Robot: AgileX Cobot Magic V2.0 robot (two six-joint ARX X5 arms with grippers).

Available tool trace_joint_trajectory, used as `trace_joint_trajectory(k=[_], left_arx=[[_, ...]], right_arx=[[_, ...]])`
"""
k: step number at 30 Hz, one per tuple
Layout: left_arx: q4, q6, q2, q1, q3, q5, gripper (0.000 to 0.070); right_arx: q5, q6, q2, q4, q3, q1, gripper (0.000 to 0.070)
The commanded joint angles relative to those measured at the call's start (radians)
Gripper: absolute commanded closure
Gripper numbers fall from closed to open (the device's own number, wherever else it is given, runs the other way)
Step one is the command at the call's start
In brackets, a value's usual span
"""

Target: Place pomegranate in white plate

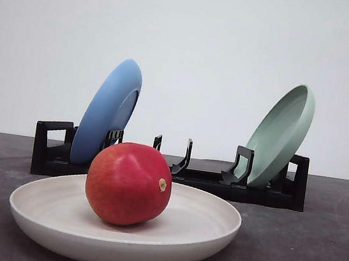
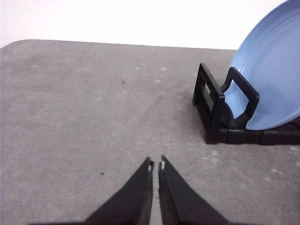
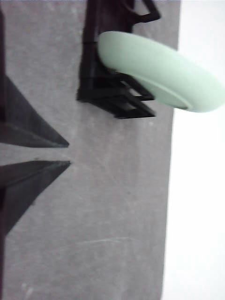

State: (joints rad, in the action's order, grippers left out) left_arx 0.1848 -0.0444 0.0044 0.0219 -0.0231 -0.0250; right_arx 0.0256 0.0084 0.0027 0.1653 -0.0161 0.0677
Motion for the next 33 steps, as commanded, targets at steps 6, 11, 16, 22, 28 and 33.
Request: trace_joint_trajectory(k=[6,11,16,22,28,33], left_arx=[[0.002,0.010,0.000,0.000,0.011,0.003,0.0700],[0.002,0.010,0.000,0.000,0.011,0.003,0.0700],[0.002,0.010,0.000,0.000,0.011,0.003,0.0700],[0.002,0.010,0.000,0.000,0.011,0.003,0.0700],[0.002,0.010,0.000,0.000,0.011,0.003,0.0700],[0.002,0.009,0.000,0.000,0.011,0.003,0.0700]], right_arx=[[0.000,0.017,0.001,-0.008,0.005,-0.001,0.0654],[0.000,0.017,0.001,-0.008,0.005,-0.001,0.0654],[0.000,0.017,0.001,-0.008,0.005,-0.001,0.0654],[0.000,0.017,0.001,-0.008,0.005,-0.001,0.0654],[0.000,0.017,0.001,-0.008,0.005,-0.001,0.0654],[0.000,0.017,0.001,-0.008,0.005,-0.001,0.0654]])
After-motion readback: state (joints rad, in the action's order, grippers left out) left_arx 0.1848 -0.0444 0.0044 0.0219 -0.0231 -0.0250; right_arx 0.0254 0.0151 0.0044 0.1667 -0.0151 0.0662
